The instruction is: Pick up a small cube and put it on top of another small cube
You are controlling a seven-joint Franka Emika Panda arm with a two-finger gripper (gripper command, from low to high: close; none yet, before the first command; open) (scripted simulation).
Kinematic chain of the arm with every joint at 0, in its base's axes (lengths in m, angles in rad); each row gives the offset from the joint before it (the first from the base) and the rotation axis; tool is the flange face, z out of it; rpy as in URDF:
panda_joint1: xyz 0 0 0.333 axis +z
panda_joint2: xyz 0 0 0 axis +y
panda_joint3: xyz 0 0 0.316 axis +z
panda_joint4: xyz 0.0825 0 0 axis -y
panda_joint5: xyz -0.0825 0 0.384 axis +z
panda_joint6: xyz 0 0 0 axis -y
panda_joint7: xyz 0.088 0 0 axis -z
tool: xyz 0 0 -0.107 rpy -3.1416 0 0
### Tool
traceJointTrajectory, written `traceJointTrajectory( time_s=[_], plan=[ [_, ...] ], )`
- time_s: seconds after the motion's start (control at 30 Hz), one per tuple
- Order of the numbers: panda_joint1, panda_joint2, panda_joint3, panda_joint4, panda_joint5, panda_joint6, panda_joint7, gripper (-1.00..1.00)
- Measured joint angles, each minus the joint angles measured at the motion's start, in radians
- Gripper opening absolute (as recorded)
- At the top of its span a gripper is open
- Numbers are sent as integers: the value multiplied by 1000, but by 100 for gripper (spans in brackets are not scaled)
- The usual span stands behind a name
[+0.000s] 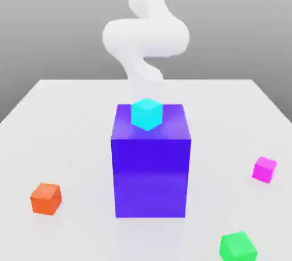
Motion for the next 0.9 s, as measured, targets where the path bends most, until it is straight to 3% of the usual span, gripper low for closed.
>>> traceJointTrajectory(
  time_s=[0.3, 0.5, 0.7, 0.9],
  plan=[
    [194, 327, 165, -152, 63, 190, -28, 0],
    [301, 543, 300, -252, 41, 317, -1, 0],
    [449, 775, 378, -351, -120, 441, 125, 0],
    [613, 998, 197, -331, -357, 593, 303, 0]
  ],
)
